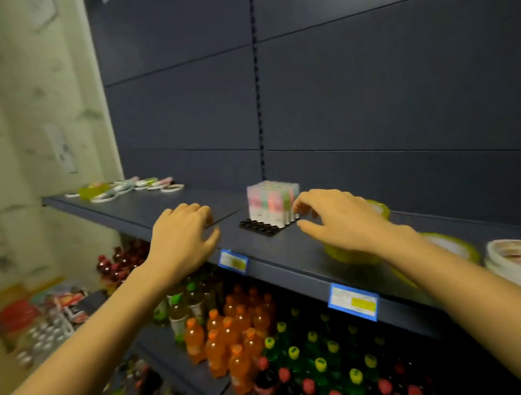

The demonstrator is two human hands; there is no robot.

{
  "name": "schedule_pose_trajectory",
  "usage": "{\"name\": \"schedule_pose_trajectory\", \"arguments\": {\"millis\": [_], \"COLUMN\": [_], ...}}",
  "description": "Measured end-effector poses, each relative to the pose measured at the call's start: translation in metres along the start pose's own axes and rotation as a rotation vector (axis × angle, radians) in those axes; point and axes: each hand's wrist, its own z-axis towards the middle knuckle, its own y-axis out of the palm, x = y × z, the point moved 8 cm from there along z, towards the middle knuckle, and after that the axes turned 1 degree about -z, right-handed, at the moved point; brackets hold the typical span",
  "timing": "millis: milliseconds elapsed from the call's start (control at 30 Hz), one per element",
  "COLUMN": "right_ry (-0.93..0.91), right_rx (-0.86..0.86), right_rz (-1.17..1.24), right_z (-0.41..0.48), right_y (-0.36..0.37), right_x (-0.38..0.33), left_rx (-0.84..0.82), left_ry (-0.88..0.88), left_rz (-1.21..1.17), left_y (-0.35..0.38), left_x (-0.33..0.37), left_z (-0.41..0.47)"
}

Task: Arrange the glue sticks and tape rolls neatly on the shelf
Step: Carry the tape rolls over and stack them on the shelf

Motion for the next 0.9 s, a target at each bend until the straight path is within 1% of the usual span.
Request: {"name": "schedule_pose_trajectory", "arguments": {"millis": [133, 300, 500, 733, 900], "right_ry": [-0.032, -0.069, -0.041, -0.03, -0.004], "right_rx": [-0.03, -0.097, -0.079, -0.138, -0.185], "right_rz": [0.031, 0.056, 0.06, 0.018, -0.031], "right_z": [0.045, 0.108, 0.183, 0.266, 0.325], "right_y": [0.036, 0.08, 0.127, 0.172, 0.215], "right_x": [-0.047, -0.105, -0.158, -0.206, -0.215], "left_rx": [-0.021, -0.044, -0.07, -0.108, -0.092], "left_ry": [-0.062, -0.065, -0.081, -0.126, -0.132], "left_rz": [0.016, 0.024, 0.048, 0.002, -0.039], "left_y": [-0.003, 0.002, 0.022, 0.066, 0.104], "left_x": [-0.072, -0.158, -0.257, -0.343, -0.387], "left_z": [-0.02, -0.031, -0.027, -0.014, 0.008]}}
